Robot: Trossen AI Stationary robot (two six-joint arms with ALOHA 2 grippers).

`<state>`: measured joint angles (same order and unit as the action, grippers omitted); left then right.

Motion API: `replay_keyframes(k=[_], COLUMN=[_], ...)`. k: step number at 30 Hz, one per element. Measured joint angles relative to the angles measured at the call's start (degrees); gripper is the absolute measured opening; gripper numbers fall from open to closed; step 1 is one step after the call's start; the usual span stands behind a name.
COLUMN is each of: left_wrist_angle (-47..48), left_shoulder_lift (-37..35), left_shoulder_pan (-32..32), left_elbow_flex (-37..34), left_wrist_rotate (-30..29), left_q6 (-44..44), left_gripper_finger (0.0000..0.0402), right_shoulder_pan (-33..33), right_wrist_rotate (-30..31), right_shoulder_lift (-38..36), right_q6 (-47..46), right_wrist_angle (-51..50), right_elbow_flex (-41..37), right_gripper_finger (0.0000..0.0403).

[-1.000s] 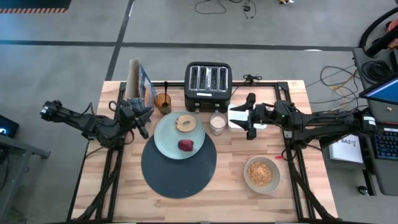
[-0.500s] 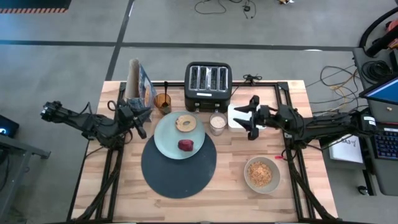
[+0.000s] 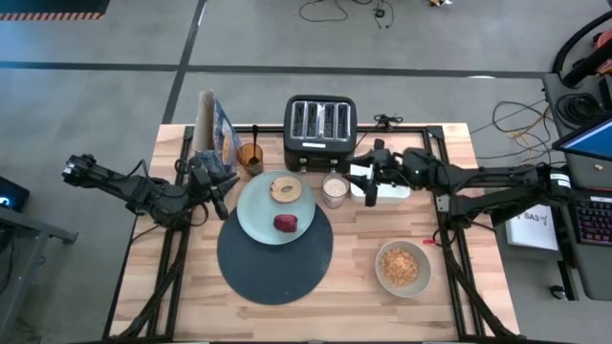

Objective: Arrange a breakfast setting
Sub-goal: Put the spoon on the table mat

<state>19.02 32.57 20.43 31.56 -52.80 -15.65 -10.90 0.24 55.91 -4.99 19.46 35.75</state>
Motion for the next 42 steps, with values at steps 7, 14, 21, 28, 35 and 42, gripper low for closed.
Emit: replay_keyframes(k=[7,14,21,28,35,42], left_wrist_angle=[0.6,0.71,0.69,0.55,-0.03,-1.02], left_shoulder_lift=[-0.26,-1.15,-2.12,-2.98,-3.03,-3.05], left_shoulder_pan=[-0.02,-0.02,-0.02,-0.02,-0.02,-0.02], left_elbow_flex=[0.69,0.69,0.69,0.69,0.69,0.69], left_wrist_rotate=[-0.15,-0.19,-0.41,-0.43,-0.67,-0.69], left_q6=[2.64,11.14,20.61,23.32,23.11,23.37], left_gripper_finger=[0.0052,0.0052,0.0052,0.0052,0.0052,0.0052], right_shoulder_pan=[0.14,0.15,1.16,7.72,16.01,21.32], right_wrist_rotate=[2.78,2.92,2.85,4.5,9.23,8.83], right_shoulder_lift=[1.43,2.82,3.54,4.02,10.1,17.27], right_q6=[-4.4,-10.61,-17.63,-24.09,-26.87,-28.5], right_wrist_angle=[-16.4,-17.7,-19.0,-38.63,-59.95,-68.26], right_elbow_flex=[7.84,8.02,8.02,15.01,26.9,34.57], right_gripper_finger=[0.0219,0.0219,0.0219,0.0219,0.0219,0.0219])
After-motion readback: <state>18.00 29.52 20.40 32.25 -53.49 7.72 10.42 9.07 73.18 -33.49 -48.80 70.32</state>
